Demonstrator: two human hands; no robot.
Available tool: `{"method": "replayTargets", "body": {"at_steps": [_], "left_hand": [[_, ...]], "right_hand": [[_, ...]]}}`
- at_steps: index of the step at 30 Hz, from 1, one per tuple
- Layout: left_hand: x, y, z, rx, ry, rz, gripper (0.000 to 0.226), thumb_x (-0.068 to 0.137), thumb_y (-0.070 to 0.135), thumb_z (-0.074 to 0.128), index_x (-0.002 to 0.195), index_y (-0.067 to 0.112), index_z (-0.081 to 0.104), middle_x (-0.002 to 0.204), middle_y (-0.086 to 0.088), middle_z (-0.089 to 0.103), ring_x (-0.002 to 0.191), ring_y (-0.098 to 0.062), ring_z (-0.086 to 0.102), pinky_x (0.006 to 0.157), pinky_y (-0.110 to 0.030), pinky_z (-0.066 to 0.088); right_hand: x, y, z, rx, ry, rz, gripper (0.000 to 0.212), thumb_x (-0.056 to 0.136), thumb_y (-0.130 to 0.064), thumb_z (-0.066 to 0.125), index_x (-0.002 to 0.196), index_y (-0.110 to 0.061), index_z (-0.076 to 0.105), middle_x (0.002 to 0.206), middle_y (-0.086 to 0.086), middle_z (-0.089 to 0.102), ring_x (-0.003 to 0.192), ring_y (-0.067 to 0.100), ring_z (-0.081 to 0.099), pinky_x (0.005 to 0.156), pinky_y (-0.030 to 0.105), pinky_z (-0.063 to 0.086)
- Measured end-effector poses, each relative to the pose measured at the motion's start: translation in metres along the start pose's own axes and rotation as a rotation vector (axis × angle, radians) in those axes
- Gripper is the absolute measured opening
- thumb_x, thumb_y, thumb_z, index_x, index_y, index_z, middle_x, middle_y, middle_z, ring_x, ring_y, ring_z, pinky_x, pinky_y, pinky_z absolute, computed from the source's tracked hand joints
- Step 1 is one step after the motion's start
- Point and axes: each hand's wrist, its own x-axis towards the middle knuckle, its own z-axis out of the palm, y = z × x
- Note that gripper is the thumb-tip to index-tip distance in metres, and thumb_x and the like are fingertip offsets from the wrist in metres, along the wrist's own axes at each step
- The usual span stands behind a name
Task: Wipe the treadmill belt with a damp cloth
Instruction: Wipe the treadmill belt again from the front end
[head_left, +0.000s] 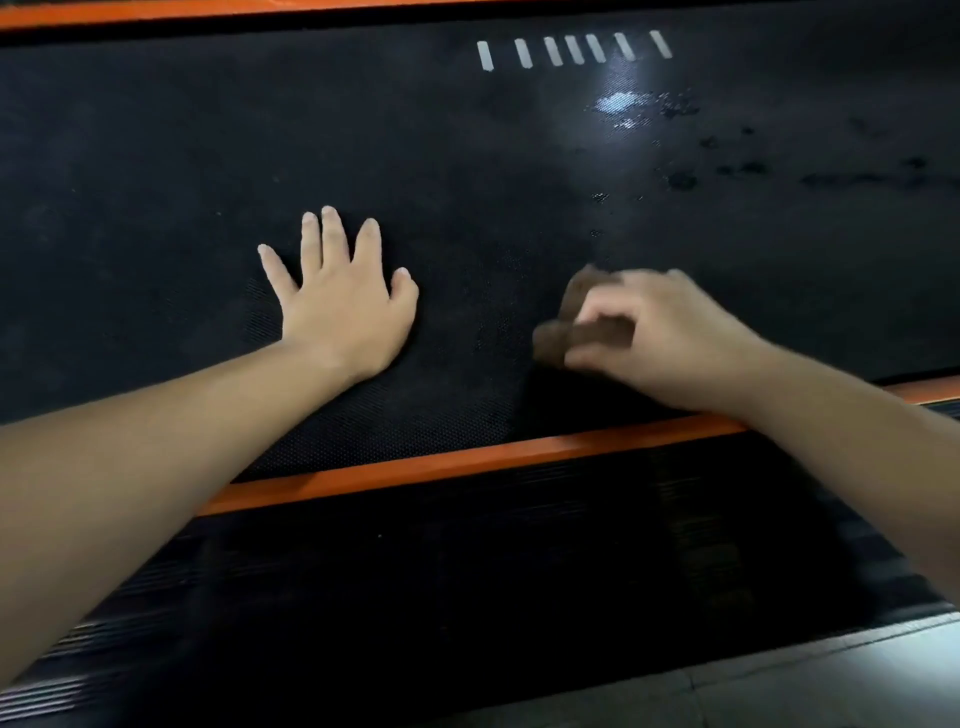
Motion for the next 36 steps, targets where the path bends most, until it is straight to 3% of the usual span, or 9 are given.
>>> {"method": "replayTargets", "body": {"at_steps": [4, 10, 15, 19, 22, 24, 28, 33, 36], "left_hand": [[0.001, 0.029, 0.002, -0.053, -0.014, 0.063, 0.056, 0.104, 0.042, 0.033, 0.158, 0.028, 0.029, 0.173, -0.013, 0.001, 0.159, -0.03, -0.01, 0.123, -0.062, -0.01], [-0.003, 0.048, 0.021, 0.006, 0.017, 0.021, 0.063, 0.104, 0.05, 0.019, 0.163, 0.027, 0.014, 0.173, -0.013, -0.003, 0.158, -0.033, -0.012, 0.123, -0.063, -0.007], [-0.003, 0.05, 0.021, 0.02, 0.017, 0.02, 0.063, 0.104, 0.051, 0.019, 0.163, 0.027, 0.015, 0.173, -0.012, -0.001, 0.158, -0.032, -0.011, 0.124, -0.062, -0.006], [-0.003, 0.051, 0.02, 0.026, 0.024, 0.016, 0.062, 0.104, 0.051, 0.02, 0.162, 0.027, 0.016, 0.172, -0.012, -0.001, 0.158, -0.032, -0.01, 0.124, -0.062, -0.005], [-0.003, 0.053, 0.019, 0.036, 0.027, 0.002, 0.062, 0.104, 0.051, 0.019, 0.162, 0.027, 0.015, 0.172, -0.013, -0.001, 0.158, -0.033, -0.01, 0.124, -0.064, -0.004], [-0.002, 0.055, 0.018, 0.046, 0.023, 0.007, 0.062, 0.105, 0.051, 0.017, 0.163, 0.029, 0.013, 0.172, -0.013, -0.002, 0.158, -0.034, -0.011, 0.123, -0.065, -0.004], [-0.004, 0.057, 0.016, 0.042, -0.016, 0.006, 0.062, 0.105, 0.05, 0.016, 0.164, 0.031, 0.011, 0.172, -0.014, -0.004, 0.158, -0.035, -0.012, 0.122, -0.067, -0.005], [0.006, 0.062, 0.009, -0.086, -0.01, 0.047, 0.055, 0.105, 0.04, 0.034, 0.157, 0.023, 0.027, 0.171, -0.017, -0.003, 0.158, -0.032, -0.012, 0.121, -0.067, -0.01], [0.036, 0.076, 0.001, -0.165, -0.006, 0.091, 0.052, 0.104, 0.036, 0.038, 0.153, 0.019, 0.032, 0.171, -0.016, 0.002, 0.158, -0.032, -0.011, 0.123, -0.063, -0.011]], "right_hand": [[0.015, 0.026, -0.003, 0.012, 0.246, 0.201, 0.021, 0.082, -0.044, 0.075, 0.084, -0.025, 0.065, 0.086, -0.006, 0.061, 0.081, 0.019, 0.06, 0.072, 0.033, 0.041], [0.002, 0.019, 0.0, 0.029, 0.033, -0.031, 0.02, 0.081, -0.05, 0.072, 0.082, -0.035, 0.059, 0.09, -0.01, 0.057, 0.089, 0.012, 0.053, 0.085, 0.034, 0.035], [0.068, 0.045, -0.005, -0.053, 0.36, 0.24, 0.025, 0.087, -0.047, 0.071, 0.094, -0.023, 0.066, 0.091, 0.001, 0.058, 0.093, 0.033, 0.061, 0.085, 0.043, 0.046], [0.04, 0.024, 0.006, 0.0, 0.205, 0.043, 0.027, 0.081, -0.049, 0.075, 0.092, -0.025, 0.066, 0.088, 0.001, 0.06, 0.081, 0.025, 0.057, 0.076, 0.036, 0.042], [0.019, 0.019, 0.005, 0.0, 0.081, -0.105, 0.027, 0.082, -0.055, 0.067, 0.085, -0.029, 0.06, 0.086, -0.003, 0.059, 0.084, 0.023, 0.056, 0.08, 0.038, 0.04], [0.046, 0.033, 0.004, -0.095, 0.203, -0.101, 0.032, 0.082, -0.056, 0.063, 0.088, -0.025, 0.063, 0.088, 0.005, 0.063, 0.086, 0.033, 0.061, 0.079, 0.041, 0.045], [0.106, 0.059, -0.013, -0.061, 0.365, 0.24, 0.028, 0.086, -0.051, 0.066, 0.091, -0.024, 0.06, 0.094, 0.007, 0.065, 0.094, 0.038, 0.063, 0.085, 0.045, 0.048], [0.078, 0.026, 0.006, -0.07, 0.274, 0.004, 0.032, 0.085, -0.058, 0.055, 0.088, -0.027, 0.064, 0.09, 0.001, 0.062, 0.091, 0.03, 0.06, 0.083, 0.043, 0.04], [0.111, 0.05, -0.009, -0.161, 0.283, 0.013, 0.032, 0.085, -0.056, 0.057, 0.089, -0.024, 0.063, 0.09, 0.002, 0.061, 0.09, 0.033, 0.061, 0.082, 0.044, 0.044]]}}
